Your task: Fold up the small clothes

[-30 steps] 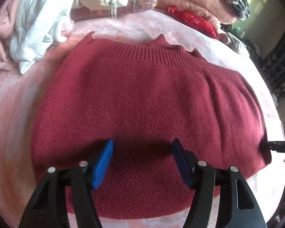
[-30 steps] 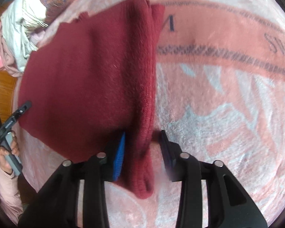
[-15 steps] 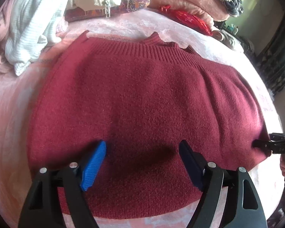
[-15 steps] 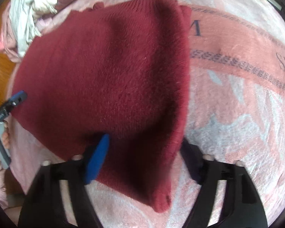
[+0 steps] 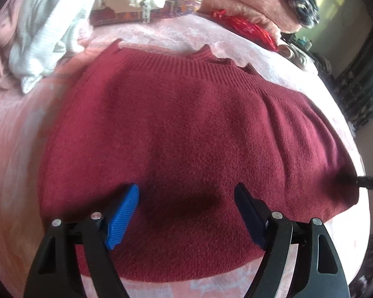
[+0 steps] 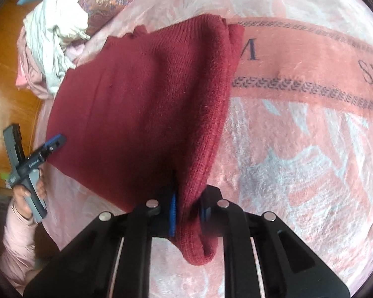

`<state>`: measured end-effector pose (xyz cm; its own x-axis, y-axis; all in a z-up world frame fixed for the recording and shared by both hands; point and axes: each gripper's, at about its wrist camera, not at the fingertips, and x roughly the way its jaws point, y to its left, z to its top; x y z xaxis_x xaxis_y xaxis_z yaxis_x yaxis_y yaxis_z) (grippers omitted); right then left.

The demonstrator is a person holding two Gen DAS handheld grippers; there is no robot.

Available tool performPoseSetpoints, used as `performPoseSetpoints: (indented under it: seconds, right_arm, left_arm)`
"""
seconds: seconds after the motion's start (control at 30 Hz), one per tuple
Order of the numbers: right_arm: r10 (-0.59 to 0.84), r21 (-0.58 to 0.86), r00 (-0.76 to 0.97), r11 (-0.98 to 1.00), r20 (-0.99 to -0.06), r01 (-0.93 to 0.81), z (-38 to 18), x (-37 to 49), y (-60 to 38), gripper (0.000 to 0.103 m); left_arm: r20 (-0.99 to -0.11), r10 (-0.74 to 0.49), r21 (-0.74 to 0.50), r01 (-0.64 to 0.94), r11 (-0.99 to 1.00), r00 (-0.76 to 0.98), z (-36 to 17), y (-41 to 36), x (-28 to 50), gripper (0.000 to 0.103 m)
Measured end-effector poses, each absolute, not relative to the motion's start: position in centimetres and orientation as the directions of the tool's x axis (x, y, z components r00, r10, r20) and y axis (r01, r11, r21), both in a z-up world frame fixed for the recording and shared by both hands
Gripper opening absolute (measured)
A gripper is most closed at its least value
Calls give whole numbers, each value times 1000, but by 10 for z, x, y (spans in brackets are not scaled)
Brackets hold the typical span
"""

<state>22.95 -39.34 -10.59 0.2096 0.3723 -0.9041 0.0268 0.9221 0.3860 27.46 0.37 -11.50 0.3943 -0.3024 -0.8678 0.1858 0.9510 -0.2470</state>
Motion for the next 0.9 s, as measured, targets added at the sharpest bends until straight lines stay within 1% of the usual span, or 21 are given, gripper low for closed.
performPoseSetpoints:
  seconds: [0.17, 0.2, 0.4, 0.63, 0.77, 0.9]
  right_arm:
    - [345, 366, 162, 923, -924, 119, -127, 234, -391, 13]
    - [344, 366, 165, 922, -924, 128, -125, 233, -389, 13]
    - [329, 356, 208, 928, -921, 112, -88, 238, -371, 12]
    - [258, 254, 228, 966, -939, -47, -45, 249, -302, 12]
    - [237, 208, 217, 967, -947, -149, -35, 256, -250, 12]
    - [227, 174, 200, 952, -953, -250, -38, 257, -201, 12]
  left_arm:
    - [-884, -341, -298, 177, 938, 321, -120, 13, 285, 78]
    - [-885, -345, -304, 173, 937, 314, -123, 15, 287, 77]
    - [-882, -362, -323, 174, 930, 302, -126, 17, 290, 77]
    - [-857, -439, -414, 148, 898, 269, -127, 29, 296, 77]
    - [-862, -432, -405, 152, 901, 263, -127, 26, 297, 77]
    - [-867, -422, -393, 156, 906, 264, -127, 22, 297, 77]
